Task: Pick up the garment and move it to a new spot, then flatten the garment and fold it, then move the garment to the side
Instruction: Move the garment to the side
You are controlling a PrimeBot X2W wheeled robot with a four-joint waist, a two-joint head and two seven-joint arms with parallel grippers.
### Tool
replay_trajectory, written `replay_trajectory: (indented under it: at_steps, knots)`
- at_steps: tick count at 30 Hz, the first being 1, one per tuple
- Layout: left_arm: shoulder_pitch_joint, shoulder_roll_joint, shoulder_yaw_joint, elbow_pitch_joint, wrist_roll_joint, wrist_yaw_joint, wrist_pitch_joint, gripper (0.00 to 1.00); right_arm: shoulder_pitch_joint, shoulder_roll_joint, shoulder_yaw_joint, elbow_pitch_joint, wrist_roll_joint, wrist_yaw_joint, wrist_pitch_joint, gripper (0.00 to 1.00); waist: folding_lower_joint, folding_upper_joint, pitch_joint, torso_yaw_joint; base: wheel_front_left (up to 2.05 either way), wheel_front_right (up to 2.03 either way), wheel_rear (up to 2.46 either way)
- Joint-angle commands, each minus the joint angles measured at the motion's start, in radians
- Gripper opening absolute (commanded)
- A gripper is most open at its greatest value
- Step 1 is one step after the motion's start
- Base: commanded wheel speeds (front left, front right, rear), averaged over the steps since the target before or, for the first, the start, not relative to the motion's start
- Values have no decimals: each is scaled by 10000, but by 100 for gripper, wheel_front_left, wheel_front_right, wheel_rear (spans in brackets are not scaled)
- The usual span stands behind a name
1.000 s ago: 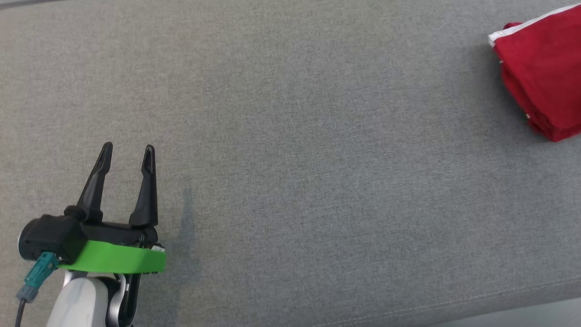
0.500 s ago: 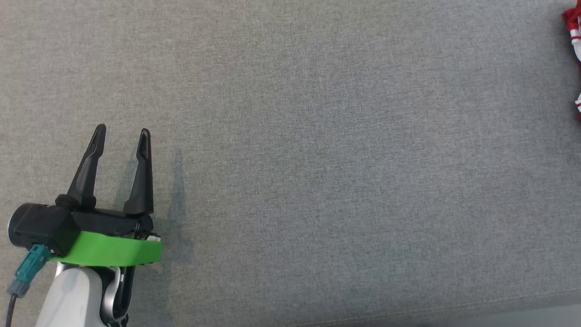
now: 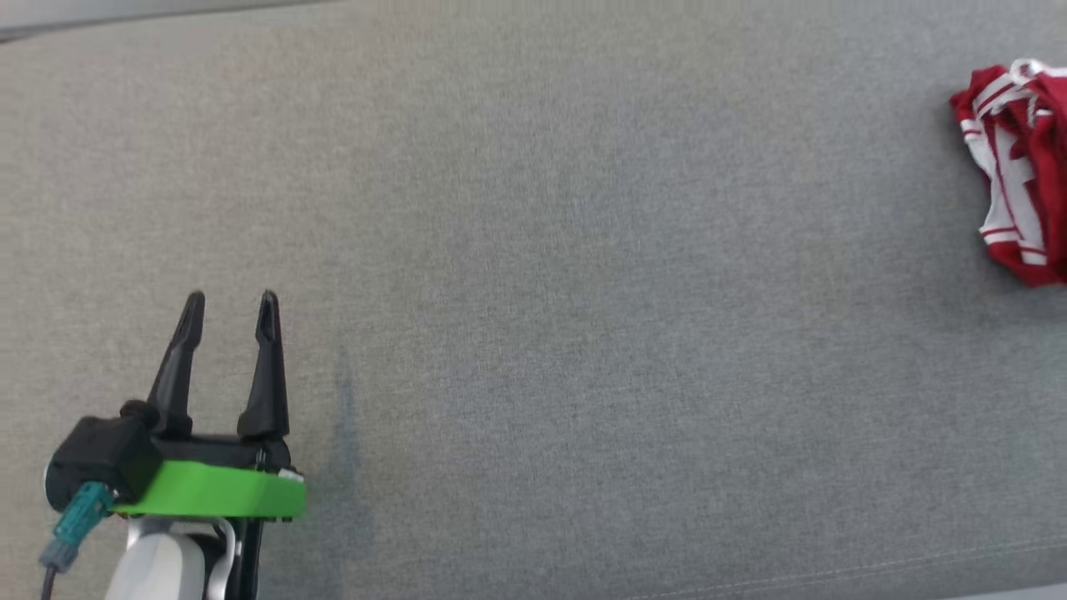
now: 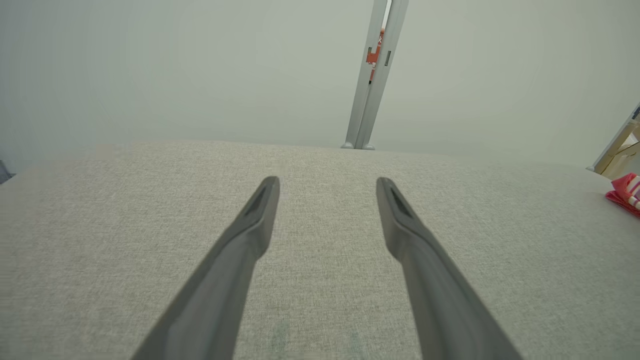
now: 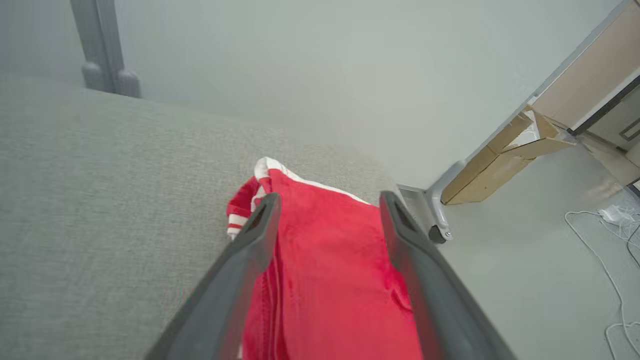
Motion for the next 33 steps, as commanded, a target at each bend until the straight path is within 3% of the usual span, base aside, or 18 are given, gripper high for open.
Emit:
replay_trajectory:
  at_steps: [1, 5, 13, 26, 33]
  knots:
    - [214, -46, 98, 63, 3, 90, 7, 100, 505, 346, -81, -379, 219, -24, -228, 100, -1, 0, -954, 10, 0, 0, 0]
    - [651, -239, 359, 176, 28, 82, 7, 100, 1780, 1348, -14, -1708, 481, -22, -675, 100, -1, 0, -1569, -21, 0, 0, 0]
    - [1327, -468, 787, 297, 162, 64, 7, 100, 3704, 2571, 372, -3414, 709, -24, -1041, 100, -1, 0, -2520, 93, 0, 0, 0]
    - [2220, -668, 1180, 813, 183, 78, 7, 100, 5655, 3760, 107, -4499, 256, -22, -710, 100, -1, 0, -3358, 195, 0, 0, 0]
    - [2292, -660, 1069, 1192, 245, 44, 7, 100, 6152, 3960, 16, -4486, -76, -22, -632, 100, -1, 0, -3513, 290, 0, 0, 0]
